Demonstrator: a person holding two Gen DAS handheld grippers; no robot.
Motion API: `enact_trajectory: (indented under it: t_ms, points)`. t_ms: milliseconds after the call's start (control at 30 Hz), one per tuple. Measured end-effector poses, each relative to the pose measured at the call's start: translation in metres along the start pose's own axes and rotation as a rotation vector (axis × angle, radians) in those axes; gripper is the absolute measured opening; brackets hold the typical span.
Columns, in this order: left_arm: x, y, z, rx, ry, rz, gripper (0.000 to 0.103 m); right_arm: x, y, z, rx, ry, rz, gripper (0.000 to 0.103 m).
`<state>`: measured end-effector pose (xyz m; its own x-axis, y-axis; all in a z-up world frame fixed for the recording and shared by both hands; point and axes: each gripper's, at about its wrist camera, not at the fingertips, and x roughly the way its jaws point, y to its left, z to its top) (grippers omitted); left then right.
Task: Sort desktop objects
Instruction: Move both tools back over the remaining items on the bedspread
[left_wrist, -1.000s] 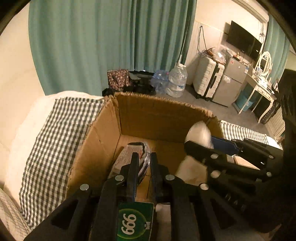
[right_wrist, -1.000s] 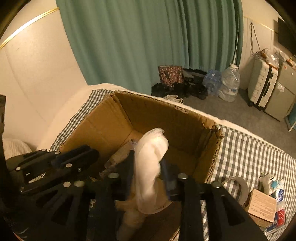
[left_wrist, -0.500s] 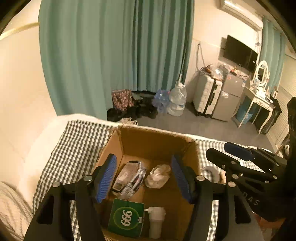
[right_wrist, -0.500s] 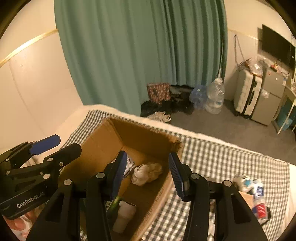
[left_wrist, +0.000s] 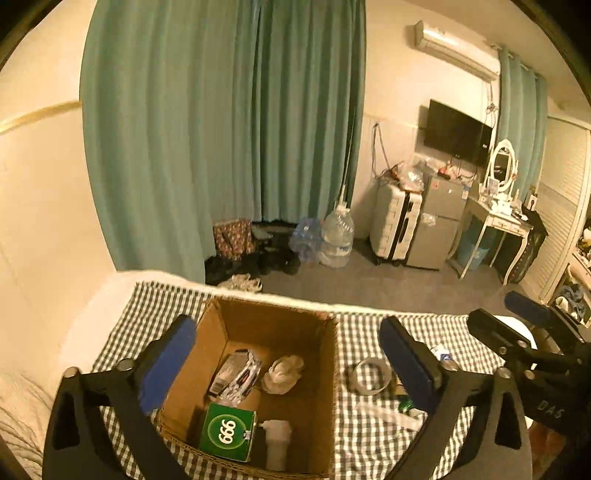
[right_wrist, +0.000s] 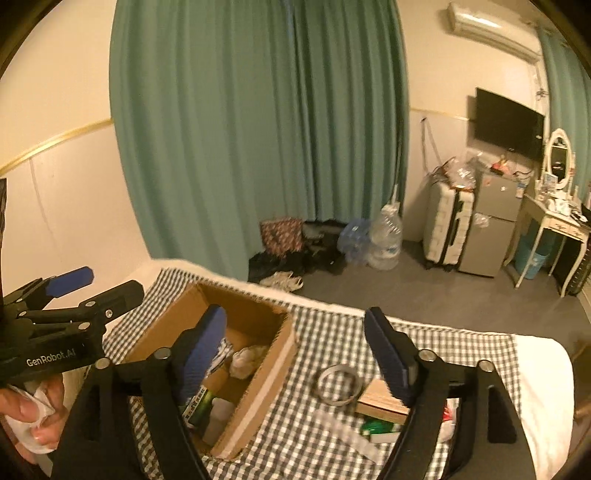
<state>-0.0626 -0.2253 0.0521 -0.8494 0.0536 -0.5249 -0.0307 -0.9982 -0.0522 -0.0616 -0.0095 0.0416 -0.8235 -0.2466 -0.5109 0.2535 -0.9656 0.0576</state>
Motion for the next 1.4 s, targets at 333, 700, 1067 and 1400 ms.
enact_trajectory:
  t_ms: [333,700,1067,1400]
  points:
    - [-0.047,-0.042,0.008,0.019,-0.098,-0.001,0.103,-0.080,-0.040,0.006,0.010,-0.136,-0.159,0.103]
    - [-0.071,-0.104,0.006,0.053,-0.140,-0.068,0.103,-0.147,-0.087,0.002,0.037,-0.184,-0.290,0.103]
    - [-0.094,-0.162,0.003,0.089,-0.196,-0.108,0.103,-0.205,-0.132,-0.005,0.095,-0.195,-0.360,0.103]
    - [-0.065,-0.194,-0.007,0.142,-0.134,-0.130,0.103,-0.200,-0.171,-0.014,0.134,-0.155,-0.376,0.103]
